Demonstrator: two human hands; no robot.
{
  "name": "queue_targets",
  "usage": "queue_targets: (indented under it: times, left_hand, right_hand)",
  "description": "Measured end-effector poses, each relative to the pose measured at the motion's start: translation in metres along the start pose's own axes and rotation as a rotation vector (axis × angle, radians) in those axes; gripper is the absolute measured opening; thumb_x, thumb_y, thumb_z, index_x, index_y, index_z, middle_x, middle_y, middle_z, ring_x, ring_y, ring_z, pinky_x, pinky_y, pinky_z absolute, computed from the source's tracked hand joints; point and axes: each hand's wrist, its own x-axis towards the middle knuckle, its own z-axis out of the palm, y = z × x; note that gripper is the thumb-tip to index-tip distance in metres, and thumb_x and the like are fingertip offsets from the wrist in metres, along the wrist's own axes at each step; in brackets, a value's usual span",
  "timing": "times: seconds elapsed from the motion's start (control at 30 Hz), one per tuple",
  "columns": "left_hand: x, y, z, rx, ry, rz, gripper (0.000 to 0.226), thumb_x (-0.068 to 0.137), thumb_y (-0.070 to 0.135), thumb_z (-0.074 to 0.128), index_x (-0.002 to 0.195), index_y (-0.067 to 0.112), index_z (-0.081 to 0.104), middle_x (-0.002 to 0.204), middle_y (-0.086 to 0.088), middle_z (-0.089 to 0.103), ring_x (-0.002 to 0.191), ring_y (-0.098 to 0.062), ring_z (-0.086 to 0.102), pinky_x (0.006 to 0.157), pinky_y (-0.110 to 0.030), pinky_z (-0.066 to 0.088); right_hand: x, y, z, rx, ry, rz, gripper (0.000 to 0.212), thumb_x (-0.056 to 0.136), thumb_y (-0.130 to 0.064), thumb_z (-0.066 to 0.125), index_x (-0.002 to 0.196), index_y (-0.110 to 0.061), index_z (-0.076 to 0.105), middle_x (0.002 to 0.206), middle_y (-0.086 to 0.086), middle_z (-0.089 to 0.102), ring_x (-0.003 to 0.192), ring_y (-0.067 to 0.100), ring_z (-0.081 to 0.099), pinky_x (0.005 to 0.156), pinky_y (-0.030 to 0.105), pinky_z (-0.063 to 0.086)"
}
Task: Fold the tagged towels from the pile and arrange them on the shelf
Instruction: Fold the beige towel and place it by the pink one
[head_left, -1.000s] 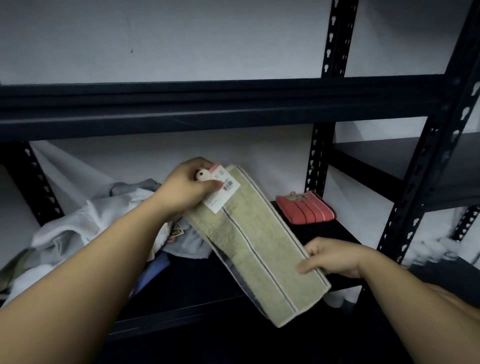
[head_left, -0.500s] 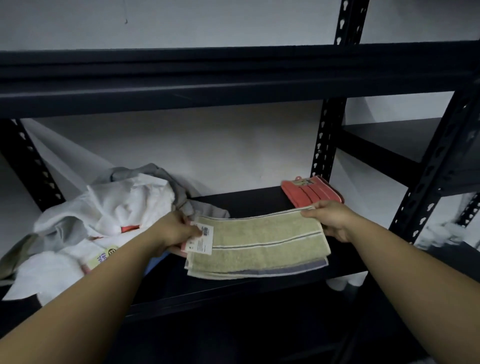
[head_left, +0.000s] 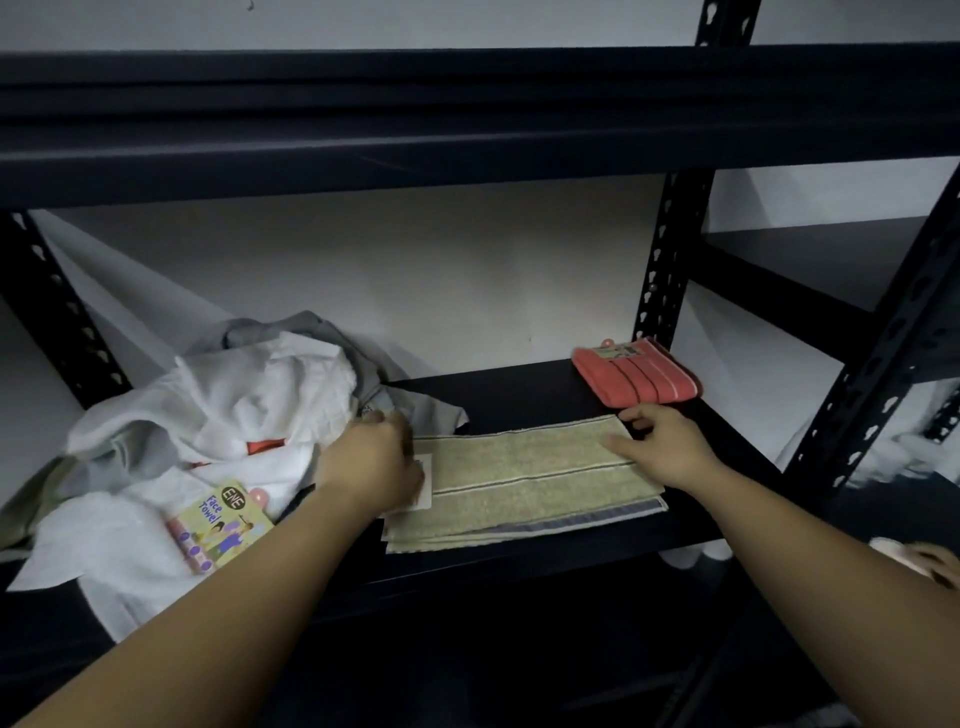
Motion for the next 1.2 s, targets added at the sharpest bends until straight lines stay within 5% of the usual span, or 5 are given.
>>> queue_targets:
  times: [0.3, 0.5, 0.7, 0.97, 1.2]
  left_hand:
    - [-0.005, 0.107, 0.039, -0.338, -0.12, 0.568, 0.033, 0.084, 0.054, 0.071, 0.102, 0.027, 0.066, 0.1, 0.01, 0.054, 0.1, -0.015, 0.057, 0.094, -0.034, 0.048]
    - [0.004, 0.171, 0.055, -0.272, -0.105, 0.683, 0.049, 0.082, 0.067, 0.065, 0.112, 0.028, 0.066, 0.111, 0.004, 0.058, 0.108, -0.019, 0.057, 0.096, -0.037, 0.047]
    - [0.016, 0.185, 0.062, -0.311, -0.098, 0.705, 0.014, 0.094, 0.043, 0.059, 0.09, 0.03, 0.064, 0.095, 0.009, 0.06, 0.095, -0.016, 0.06, 0.084, -0.034, 0.051]
    - [0.019, 0.183, 0.066, -0.455, -0.081, 0.673, 0.004, 0.096, 0.027, 0.062, 0.096, 0.024, 0.06, 0.09, 0.012, 0.061, 0.084, -0.008, 0.054, 0.074, -0.025, 0.039]
    - [0.019, 0.189, 0.072, -0.334, -0.062, 0.867, 0.009, 0.096, 0.037, 0.064, 0.1, 0.03, 0.069, 0.096, 0.008, 0.055, 0.094, -0.015, 0.055, 0.083, -0.034, 0.049]
  right_hand:
    - [-0.045, 0.035, -0.019, -0.196, 0.021, -0.089, 0.059, 0.065, -0.086, 0.065, 0.108, -0.045, 0.065, 0.108, -0.021, 0.059, 0.113, 0.014, 0.056, 0.102, 0.049, 0.047]
    - [-0.061, 0.049, -0.029, -0.041, -0.063, -0.082, 0.053, 0.062, -0.078, 0.073, 0.107, -0.051, 0.068, 0.121, -0.023, 0.061, 0.125, 0.009, 0.052, 0.114, 0.041, 0.04]
    - [-0.065, 0.052, -0.027, 0.087, -0.048, -0.049, 0.013, 0.081, -0.024, 0.085, 0.086, -0.032, 0.076, 0.133, -0.011, 0.063, 0.13, 0.01, 0.055, 0.115, 0.032, 0.035]
    - [-0.069, 0.053, -0.013, 0.038, 0.026, -0.082, 0.014, 0.075, -0.048, 0.081, 0.081, -0.036, 0.076, 0.128, -0.019, 0.062, 0.128, 0.008, 0.051, 0.114, 0.038, 0.033]
    - [-0.069, 0.052, -0.012, 0.04, 0.067, -0.077, 0.007, 0.084, -0.028, 0.082, 0.081, -0.029, 0.076, 0.128, -0.015, 0.064, 0.123, 0.009, 0.054, 0.112, 0.036, 0.037]
